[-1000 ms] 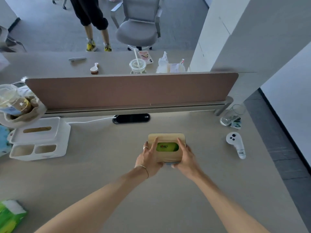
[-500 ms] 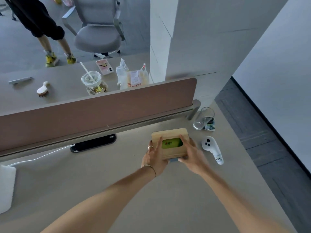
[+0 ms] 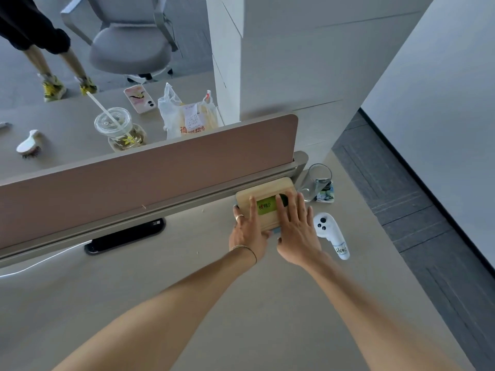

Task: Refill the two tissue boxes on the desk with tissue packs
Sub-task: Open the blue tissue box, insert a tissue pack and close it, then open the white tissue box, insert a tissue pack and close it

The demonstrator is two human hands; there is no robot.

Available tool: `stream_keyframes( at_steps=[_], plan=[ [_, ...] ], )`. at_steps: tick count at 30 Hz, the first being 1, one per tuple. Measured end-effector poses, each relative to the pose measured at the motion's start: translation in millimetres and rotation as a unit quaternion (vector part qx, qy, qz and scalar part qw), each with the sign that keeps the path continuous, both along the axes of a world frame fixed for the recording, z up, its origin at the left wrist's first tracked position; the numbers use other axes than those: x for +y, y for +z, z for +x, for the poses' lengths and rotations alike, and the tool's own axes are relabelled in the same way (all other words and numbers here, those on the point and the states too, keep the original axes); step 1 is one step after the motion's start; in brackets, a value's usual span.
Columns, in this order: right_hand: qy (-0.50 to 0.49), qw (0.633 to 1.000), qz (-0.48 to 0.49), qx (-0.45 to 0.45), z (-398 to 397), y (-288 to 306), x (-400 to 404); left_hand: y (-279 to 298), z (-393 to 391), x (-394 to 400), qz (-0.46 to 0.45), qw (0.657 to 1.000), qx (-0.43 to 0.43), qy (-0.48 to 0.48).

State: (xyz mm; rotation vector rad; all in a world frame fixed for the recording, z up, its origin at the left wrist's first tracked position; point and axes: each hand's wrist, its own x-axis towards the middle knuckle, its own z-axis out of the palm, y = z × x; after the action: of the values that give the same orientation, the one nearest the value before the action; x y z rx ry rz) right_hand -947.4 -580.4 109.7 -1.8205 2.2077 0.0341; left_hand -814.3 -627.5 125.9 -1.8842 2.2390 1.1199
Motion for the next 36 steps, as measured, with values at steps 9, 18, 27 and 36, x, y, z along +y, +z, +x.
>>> stream_keyframes(
  at_steps=[9, 18, 27, 36],
  plan=[
    [-0.024, 0.999, -0.040, -0.009, 22, 32, 4, 19, 50, 7, -0.121, 0.985, -0.065, -0.104],
    [0.069, 0.988, -0.115, -0.073, 153, 58, 35, 49, 199, 73, -0.183, 0.979, -0.093, -0.012],
    [0.203, 0.966, -0.113, -0.110, 308, 73, 63, 72, 347, 132, -0.186, 0.968, -0.120, 0.117],
    [0.277, 0.947, -0.105, -0.123, 452, 84, 80, 81, 486, 171, -0.190, 0.951, -0.130, 0.205]
  ],
)
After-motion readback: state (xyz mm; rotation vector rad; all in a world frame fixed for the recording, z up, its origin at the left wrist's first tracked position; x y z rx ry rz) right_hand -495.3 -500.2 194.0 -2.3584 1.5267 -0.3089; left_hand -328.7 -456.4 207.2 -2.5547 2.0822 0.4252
